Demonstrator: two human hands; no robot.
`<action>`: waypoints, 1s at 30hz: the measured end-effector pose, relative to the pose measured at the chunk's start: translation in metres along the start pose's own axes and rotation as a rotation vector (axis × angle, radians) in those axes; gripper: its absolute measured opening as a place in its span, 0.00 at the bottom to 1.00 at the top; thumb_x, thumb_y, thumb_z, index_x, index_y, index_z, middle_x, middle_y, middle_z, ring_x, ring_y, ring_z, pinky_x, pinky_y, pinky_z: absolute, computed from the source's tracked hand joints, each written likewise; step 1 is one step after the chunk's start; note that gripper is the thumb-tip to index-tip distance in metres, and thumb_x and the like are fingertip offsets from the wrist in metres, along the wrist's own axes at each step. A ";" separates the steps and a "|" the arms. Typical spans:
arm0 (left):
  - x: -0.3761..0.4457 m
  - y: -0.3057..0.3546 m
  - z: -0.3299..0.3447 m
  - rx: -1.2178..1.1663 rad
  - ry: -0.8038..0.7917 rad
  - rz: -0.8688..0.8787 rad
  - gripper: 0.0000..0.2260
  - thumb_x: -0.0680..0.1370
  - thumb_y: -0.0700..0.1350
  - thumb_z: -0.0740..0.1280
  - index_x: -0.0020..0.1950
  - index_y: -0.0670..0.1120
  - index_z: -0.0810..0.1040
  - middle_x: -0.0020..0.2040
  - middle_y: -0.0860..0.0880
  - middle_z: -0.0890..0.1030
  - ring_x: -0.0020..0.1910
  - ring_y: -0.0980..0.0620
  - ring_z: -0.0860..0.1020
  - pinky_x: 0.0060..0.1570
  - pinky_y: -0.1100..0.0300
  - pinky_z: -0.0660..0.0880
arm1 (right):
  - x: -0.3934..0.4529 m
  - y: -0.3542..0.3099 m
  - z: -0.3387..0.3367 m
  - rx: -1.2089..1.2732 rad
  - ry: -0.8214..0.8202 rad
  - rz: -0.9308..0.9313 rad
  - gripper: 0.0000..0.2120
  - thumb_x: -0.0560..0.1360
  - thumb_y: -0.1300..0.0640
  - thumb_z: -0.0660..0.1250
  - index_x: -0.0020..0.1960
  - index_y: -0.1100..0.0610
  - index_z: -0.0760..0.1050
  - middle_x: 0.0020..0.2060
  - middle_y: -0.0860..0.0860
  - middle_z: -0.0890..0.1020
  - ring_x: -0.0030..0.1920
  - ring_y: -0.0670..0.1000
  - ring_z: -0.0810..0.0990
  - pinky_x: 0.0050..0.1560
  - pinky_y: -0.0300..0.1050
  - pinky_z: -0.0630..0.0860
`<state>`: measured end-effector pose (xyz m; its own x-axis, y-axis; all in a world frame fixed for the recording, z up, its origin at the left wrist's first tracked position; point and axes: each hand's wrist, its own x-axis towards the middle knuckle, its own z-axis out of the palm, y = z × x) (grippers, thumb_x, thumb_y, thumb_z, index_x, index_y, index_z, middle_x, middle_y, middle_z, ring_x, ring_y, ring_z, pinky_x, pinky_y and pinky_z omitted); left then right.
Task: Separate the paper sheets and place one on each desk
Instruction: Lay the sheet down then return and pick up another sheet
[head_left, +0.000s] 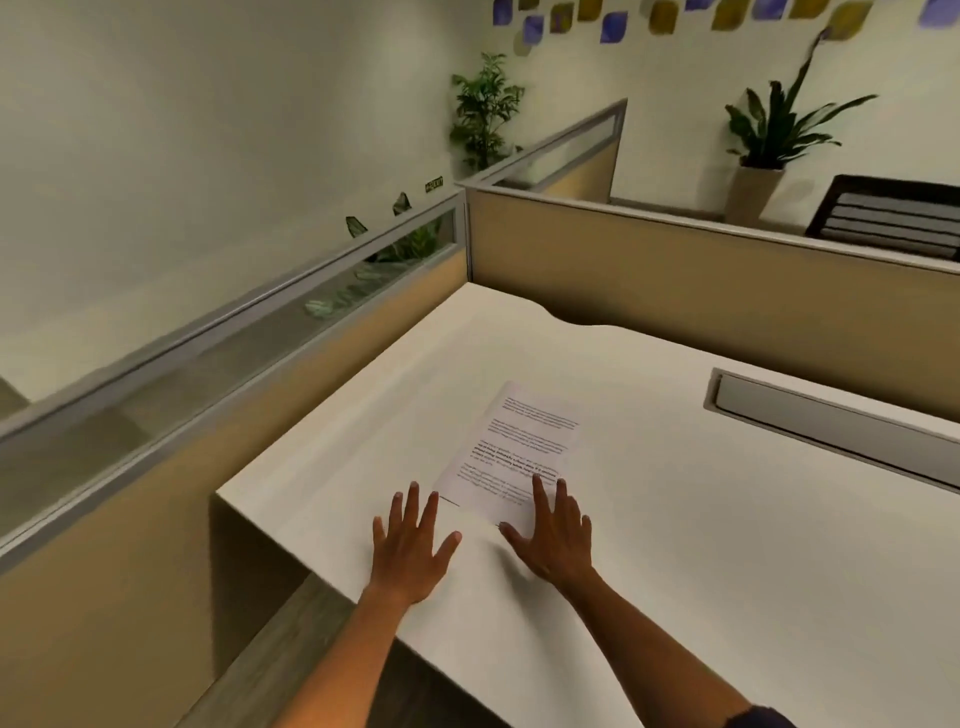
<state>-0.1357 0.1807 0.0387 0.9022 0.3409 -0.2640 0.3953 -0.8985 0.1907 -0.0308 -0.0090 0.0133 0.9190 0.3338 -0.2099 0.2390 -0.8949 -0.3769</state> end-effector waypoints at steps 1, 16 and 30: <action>0.013 -0.001 0.000 0.006 -0.010 0.027 0.34 0.80 0.65 0.47 0.79 0.52 0.37 0.79 0.46 0.34 0.79 0.44 0.36 0.75 0.40 0.39 | 0.004 -0.001 0.002 0.012 -0.005 0.035 0.44 0.73 0.28 0.55 0.79 0.45 0.41 0.80 0.57 0.48 0.77 0.60 0.56 0.75 0.60 0.57; 0.147 -0.016 -0.015 0.048 -0.226 0.368 0.35 0.80 0.59 0.56 0.79 0.49 0.40 0.80 0.44 0.38 0.79 0.44 0.39 0.76 0.43 0.43 | 0.046 -0.029 0.008 0.111 0.107 0.375 0.43 0.74 0.29 0.55 0.80 0.51 0.48 0.78 0.51 0.61 0.72 0.58 0.63 0.69 0.55 0.65; 0.165 -0.019 -0.014 0.044 -0.258 0.500 0.37 0.79 0.59 0.59 0.79 0.50 0.40 0.80 0.43 0.39 0.79 0.44 0.40 0.76 0.43 0.43 | 0.059 -0.078 -0.011 0.886 0.154 0.403 0.42 0.76 0.35 0.61 0.80 0.50 0.45 0.75 0.52 0.69 0.73 0.55 0.69 0.73 0.53 0.66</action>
<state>0.0082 0.2576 0.0053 0.9044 -0.2029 -0.3753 -0.0821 -0.9460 0.3136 0.0081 0.0774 0.0399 0.9258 -0.0465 -0.3751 -0.3651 -0.3669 -0.8556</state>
